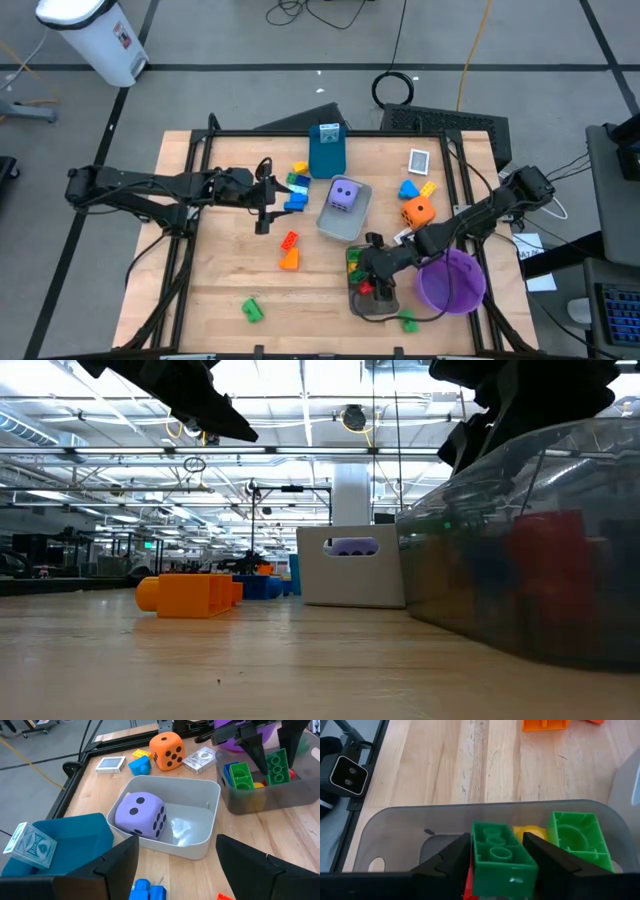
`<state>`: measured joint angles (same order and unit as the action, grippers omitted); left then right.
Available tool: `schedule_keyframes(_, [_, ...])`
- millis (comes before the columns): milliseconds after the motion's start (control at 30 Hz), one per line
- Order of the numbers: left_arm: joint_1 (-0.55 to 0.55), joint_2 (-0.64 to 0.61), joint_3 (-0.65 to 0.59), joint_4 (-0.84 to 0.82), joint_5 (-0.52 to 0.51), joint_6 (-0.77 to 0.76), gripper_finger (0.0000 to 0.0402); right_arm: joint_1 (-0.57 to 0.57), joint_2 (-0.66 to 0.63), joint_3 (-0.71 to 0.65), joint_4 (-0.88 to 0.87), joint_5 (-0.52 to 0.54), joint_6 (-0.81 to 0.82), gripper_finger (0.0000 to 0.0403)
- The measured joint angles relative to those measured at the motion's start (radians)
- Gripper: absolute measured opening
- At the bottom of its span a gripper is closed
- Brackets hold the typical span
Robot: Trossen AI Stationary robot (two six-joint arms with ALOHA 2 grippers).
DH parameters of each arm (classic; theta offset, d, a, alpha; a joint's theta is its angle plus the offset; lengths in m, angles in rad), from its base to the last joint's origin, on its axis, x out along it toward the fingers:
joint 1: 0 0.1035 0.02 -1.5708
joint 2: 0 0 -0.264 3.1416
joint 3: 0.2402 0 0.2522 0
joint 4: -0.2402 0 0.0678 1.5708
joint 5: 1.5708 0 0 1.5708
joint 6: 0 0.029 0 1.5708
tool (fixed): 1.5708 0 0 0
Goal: Pick & Place Toys
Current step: Put the dark green game piece into the black bin, then put the blue game piece into the black bin
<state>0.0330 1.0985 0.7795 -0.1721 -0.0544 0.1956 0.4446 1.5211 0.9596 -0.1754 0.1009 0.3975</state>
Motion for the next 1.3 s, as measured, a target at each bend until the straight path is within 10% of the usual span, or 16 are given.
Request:
schedule_keyframes(633, [-0.042, 0.075, -0.002, -0.133, 0.162, -0.159, 0.0271, -0.012, -0.094, 0.0, 0.107, 0.001, -0.178, 0.0198])
schedule_keyframes(1100, [-0.075, 0.359, -0.001, -0.106, -0.199, -0.128, 0.0271, -0.014, -0.097, 0.0, 0.174, 0.122, -0.329, 0.0199])
schedule_keyframes(1300, [-0.009, 0.368, -0.001, -0.09, -0.199, -0.09, 0.0271, -0.027, -0.097, 0.0, 0.17, 0.187, -0.449, 0.0199])
